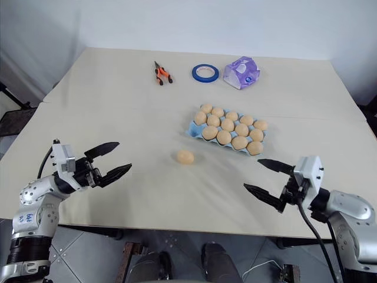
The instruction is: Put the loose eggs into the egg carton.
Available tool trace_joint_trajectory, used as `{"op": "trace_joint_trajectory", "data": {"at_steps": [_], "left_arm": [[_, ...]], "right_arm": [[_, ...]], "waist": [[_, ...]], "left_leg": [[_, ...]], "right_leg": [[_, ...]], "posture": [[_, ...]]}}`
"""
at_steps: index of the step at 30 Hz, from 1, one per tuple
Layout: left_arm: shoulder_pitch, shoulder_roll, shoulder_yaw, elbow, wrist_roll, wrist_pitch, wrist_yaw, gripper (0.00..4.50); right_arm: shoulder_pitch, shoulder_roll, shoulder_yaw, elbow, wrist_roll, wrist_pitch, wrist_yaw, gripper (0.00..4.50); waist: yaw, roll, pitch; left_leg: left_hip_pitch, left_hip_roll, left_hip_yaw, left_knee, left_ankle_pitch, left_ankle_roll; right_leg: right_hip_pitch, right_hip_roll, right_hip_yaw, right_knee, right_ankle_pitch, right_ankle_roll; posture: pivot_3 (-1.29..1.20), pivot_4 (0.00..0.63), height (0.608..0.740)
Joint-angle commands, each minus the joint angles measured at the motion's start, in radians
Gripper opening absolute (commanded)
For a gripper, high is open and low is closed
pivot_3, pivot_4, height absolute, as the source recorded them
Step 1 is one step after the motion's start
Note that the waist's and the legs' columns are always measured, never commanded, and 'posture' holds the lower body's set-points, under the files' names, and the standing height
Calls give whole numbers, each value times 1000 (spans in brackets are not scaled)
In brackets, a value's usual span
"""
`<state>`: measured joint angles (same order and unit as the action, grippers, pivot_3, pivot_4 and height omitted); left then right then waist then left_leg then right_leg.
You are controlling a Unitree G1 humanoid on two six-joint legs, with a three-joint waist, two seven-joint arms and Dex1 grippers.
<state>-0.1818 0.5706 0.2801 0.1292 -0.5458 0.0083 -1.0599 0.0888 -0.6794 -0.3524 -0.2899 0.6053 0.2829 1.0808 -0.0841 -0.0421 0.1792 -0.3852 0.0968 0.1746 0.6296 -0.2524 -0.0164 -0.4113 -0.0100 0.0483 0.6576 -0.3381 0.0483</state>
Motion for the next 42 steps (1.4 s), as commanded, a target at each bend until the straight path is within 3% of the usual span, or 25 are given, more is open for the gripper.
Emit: {"op": "trace_joint_trajectory", "data": {"at_steps": [1,6,9,18,21,37,40,42], "left_arm": [[13,6,30,-49,-20,-13,2,4500],[-14,-7,-6,-55,-3,-25,-9,4500],[-73,-42,-87,-47,56,-26,19,4500],[-248,-278,-302,76,282,-14,279,4500],[-291,-315,-356,150,369,-7,342,4500],[-531,-422,-415,610,520,-190,438,4500],[-568,-434,-410,679,526,-218,450,3860],[-584,-442,-403,707,519,-231,446,3196]], "right_arm": [[12,-16,-51,-40,26,-17,-8,4482],[-16,-15,-42,-19,9,-30,-28,4482],[-55,-8,-17,4,-9,-42,-43,4482],[-86,18,10,0,-37,-60,-110,4482],[-56,20,7,-21,-35,-65,-117,4482],[12,24,-12,-61,-45,-87,-195,4482],[8,24,-7,-57,-46,-90,-203,4500],[3,23,-4,-53,-49,-92,-207,4500]], "waist": [[-1,0,0],[1,0,0],[2,0,0],[24,0,0],[31,0,0],[34,0,0],[35,0,0],[35,0,0]], "left_leg": [[0,0,0,0,0,0],[0,-1,0,0,-1,-2],[0,-1,0,0,-1,-2],[-2,-2,0,0,-2,3],[-2,-1,0,0,-2,2],[-2,-5,0,2,-1,6],[-2,-5,-1,2,-1,6],[-1,-6,-1,2,-1,6]], "right_leg": [[0,0,0,0,0,0],[0,-1,0,-1,1,-1],[0,-1,0,-2,2,-1],[0,0,2,-4,2,3],[0,1,2,-5,1,3],[2,-2,3,-4,2,6],[2,-2,3,-4,2,6],[2,-2,3,-4,3,6]], "posture": [[0,150,740],[0,150,740],[0,150,740],[0,150,740],[0,150,740],[0,150,740],[0,150,740],[0,150,740]]}}
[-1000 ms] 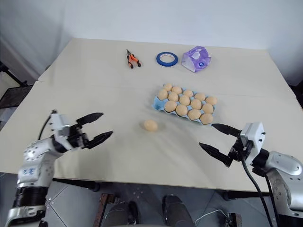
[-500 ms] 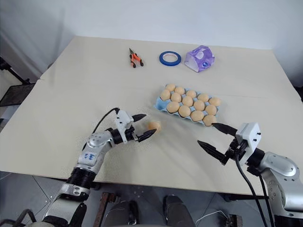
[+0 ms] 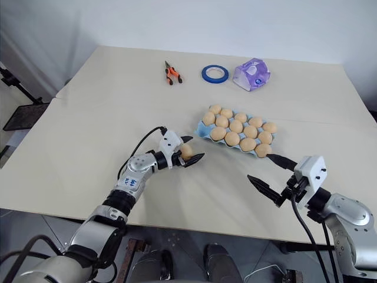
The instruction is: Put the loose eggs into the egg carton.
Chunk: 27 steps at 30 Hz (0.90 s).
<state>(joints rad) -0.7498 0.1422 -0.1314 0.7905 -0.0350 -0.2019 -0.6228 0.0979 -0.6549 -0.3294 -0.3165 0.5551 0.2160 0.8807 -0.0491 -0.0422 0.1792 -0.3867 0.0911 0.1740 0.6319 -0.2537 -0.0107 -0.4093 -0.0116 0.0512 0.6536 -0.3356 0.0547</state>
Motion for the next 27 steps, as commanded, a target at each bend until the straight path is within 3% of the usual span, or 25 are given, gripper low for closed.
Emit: {"op": "trace_joint_trajectory", "data": {"at_steps": [1,4,7,15,21,27], "left_arm": [[-21,-14,10,53,8,-23,5,2867],[-24,-13,15,58,3,-28,-6,2093],[-11,-4,21,37,-4,-24,-16,1901],[46,-1,61,-191,-112,68,-108,1844],[-12,-31,134,-336,-229,186,-94,1844],[-206,-62,157,-77,-169,59,-12,1844]], "right_arm": [[-9,-1,-25,-24,-1,-26,-10,4500],[-14,0,-23,-21,-6,-26,-14,4500],[-15,1,-21,-19,-8,-27,-18,4500],[-25,5,-8,-12,-10,-27,-27,4500],[-31,11,-1,-6,-14,-32,-29,4500],[-35,23,6,-3,-20,-40,-33,4500]], "waist": [[0,0,0],[0,0,0],[0,0,0],[-5,0,0],[-3,0,0],[0,0,0]], "left_leg": [[0,0,0,0,0,0],[0,0,0,0,0,0],[0,0,0,0,0,0],[0,1,1,-1,0,-1],[-1,1,1,0,3,-6],[-1,-5,0,0,3,-6]], "right_leg": [[0,0,0,0,0,0],[0,0,0,0,0,0],[0,0,0,0,0,0],[-1,1,0,0,0,0],[-1,2,0,0,0,0],[-1,1,0,0,0,1]], "posture": [[0,150,740],[0,150,740],[0,150,740],[0,150,740],[0,150,740],[0,150,740]]}}
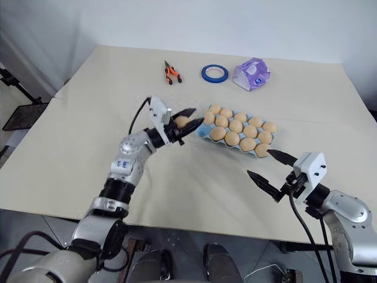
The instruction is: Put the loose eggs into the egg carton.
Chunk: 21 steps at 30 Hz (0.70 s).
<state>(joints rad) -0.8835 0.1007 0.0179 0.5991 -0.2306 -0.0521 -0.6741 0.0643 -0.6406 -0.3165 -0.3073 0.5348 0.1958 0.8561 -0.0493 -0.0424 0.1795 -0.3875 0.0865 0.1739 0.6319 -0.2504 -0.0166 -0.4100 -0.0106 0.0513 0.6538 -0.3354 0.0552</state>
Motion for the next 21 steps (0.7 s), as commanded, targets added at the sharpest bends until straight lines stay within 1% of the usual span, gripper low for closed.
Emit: {"op": "trace_joint_trajectory", "data": {"at_steps": [1,5,7,10,15,16,17,21], "left_arm": [[-94,-23,9,166,39,-116,49,1844],[-215,-52,3,435,100,-208,119,1844],[-249,-65,2,513,121,-236,132,1844],[-276,-70,6,574,140,-258,129,1844],[-291,-65,19,607,148,-267,118,1844],[-291,-64,22,609,148,-269,117,2525],[-292,-64,23,611,148,-269,115,2787],[-294,-61,27,617,152,-274,110,4080]], "right_arm": [[1,11,-7,-15,-1,-21,-9,4500],[18,23,-14,-29,-6,-26,-18,4500],[31,27,-25,-42,-5,-28,-27,4500],[63,33,-40,-67,-1,-31,-39,4500],[102,42,-50,-88,1,-42,-52,4500],[104,44,-51,-88,1,-48,-56,4500],[105,49,-55,-87,3,-54,-62,4500],[106,72,-72,-83,29,-65,-75,4500]], "waist": [[1,0,0],[1,0,0],[0,0,0],[-1,-1,0],[-1,-1,0],[0,-1,0],[-1,-1,0],[0,-1,0]], "left_leg": [[0,-1,0,0,0,0],[0,-1,0,-1,-1,0],[-1,-1,0,-1,-1,0],[-3,-1,1,-2,-2,-1],[-3,-1,1,-1,-2,-1],[-3,-1,1,-1,-2,-1],[-2,-1,1,-1,-2,-1],[-2,-1,1,0,-2,-1]], "right_leg": [[0,0,0,0,0,0],[0,0,1,-1,-1,2],[-1,0,1,-1,-2,2],[-3,0,1,-1,-2,2],[-3,1,1,-1,-3,2],[-3,0,1,0,-3,2],[-3,0,1,0,-3,2],[-3,0,1,0,-3,2]], "posture": [[0,150,740],[0,150,740],[0,150,740],[0,150,740],[0,150,740],[0,150,740],[0,150,740],[0,150,740]]}}
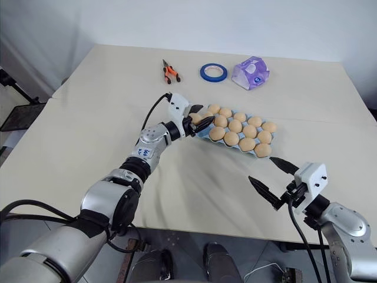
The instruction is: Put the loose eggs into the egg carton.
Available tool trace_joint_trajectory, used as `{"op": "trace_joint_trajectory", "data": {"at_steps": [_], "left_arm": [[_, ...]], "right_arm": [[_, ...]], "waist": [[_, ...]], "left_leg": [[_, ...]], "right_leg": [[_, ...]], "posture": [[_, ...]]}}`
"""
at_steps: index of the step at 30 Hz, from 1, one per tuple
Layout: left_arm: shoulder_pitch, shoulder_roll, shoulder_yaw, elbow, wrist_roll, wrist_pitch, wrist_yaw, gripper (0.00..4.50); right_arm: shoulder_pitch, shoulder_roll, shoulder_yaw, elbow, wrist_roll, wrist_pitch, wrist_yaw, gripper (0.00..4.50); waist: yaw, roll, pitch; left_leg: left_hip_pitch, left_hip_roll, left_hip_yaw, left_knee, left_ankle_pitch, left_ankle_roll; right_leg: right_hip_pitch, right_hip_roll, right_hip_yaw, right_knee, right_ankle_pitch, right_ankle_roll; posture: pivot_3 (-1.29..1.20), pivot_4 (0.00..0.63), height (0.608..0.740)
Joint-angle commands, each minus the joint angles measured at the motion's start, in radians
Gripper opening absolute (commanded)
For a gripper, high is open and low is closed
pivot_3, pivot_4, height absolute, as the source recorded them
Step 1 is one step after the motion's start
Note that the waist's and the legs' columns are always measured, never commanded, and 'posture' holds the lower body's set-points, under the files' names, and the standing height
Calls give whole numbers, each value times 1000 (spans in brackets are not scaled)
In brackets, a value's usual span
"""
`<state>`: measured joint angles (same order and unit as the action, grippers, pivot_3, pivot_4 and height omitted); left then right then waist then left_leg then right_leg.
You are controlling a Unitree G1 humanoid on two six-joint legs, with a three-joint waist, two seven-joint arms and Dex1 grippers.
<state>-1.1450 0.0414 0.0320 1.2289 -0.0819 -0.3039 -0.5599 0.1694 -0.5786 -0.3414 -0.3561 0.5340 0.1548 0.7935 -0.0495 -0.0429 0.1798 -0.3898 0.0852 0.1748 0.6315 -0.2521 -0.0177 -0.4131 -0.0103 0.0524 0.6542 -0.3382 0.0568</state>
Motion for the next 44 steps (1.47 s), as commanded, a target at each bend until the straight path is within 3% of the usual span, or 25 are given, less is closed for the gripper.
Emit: {"op": "trace_joint_trajectory", "data": {"at_steps": [1,10,14,17,19,23,27,31,37,44], "left_arm": [[-33,-1,14,-11,5,-23,-4,4329],[-35,19,4,-9,33,-29,-11,4465],[-5,66,4,-91,-7,38,-207,4465],[67,117,11,-236,-73,114,-391,4465],[194,202,4,-464,-137,266,-508,4465],[417,360,-2,-853,-247,591,-595,4465],[632,515,42,-1089,-334,668,-685,4465],[711,601,102,-1115,-366,632,-711,4465],[713,629,148,-1095,-381,563,-715,4465],[707,634,168,-1051,-373,504,-687,4465]], "right_arm": [[1,16,-49,-33,37,-24,-14,4500],[9,61,-53,-28,80,-46,-6,4500],[-5,78,-57,-36,106,-46,-22,4500],[-14,85,-60,-48,148,-30,-25,4500],[-7,73,-51,-40,141,-30,-9,4500],[-12,57,-51,-20,137,-28,5,4500],[-39,17,-42,17,145,-11,57,4500],[-101,-45,-15,91,137,4,146,4500],[-198,-129,21,231,98,-11,285,4500],[-248,-115,13,272,101,0,301,4500]], "waist": [[1,0,0],[0,0,0],[-3,0,0],[-7,0,0],[-12,1,-1],[-15,2,0],[-19,2,0],[-11,2,0],[-6,2,0],[-9,2,0]], "left_leg": [[0,0,0,0,0,0],[0,0,0,0,0,0],[0,0,0,0,0,0],[1,0,1,0,0,-1],[2,1,1,-1,1,-2],[4,10,1,0,2,-6],[5,11,0,2,3,-6],[6,9,0,3,4,-3],[6,6,-1,2,3,3],[5,7,-1,0,4,6]], "right_leg": [[0,0,0,0,0,0],[0,0,0,0,0,0],[0,0,0,1,0,0],[0,1,0,3,0,-1],[0,1,0,4,-1,-1],[0,3,-1,8,-3,-4],[1,3,-1,10,-3,-5],[3,1,-2,9,-1,-5],[6,-4,-3,3,4,-9],[3,-5,-4,4,6,-6]], "posture": [[0,150,740],[0,150,740],[0,150,740],[0,150,740],[0,150,740],[0,150,740],[0,150,740],[0,150,740],[0,150,740],[0,150,740]]}}
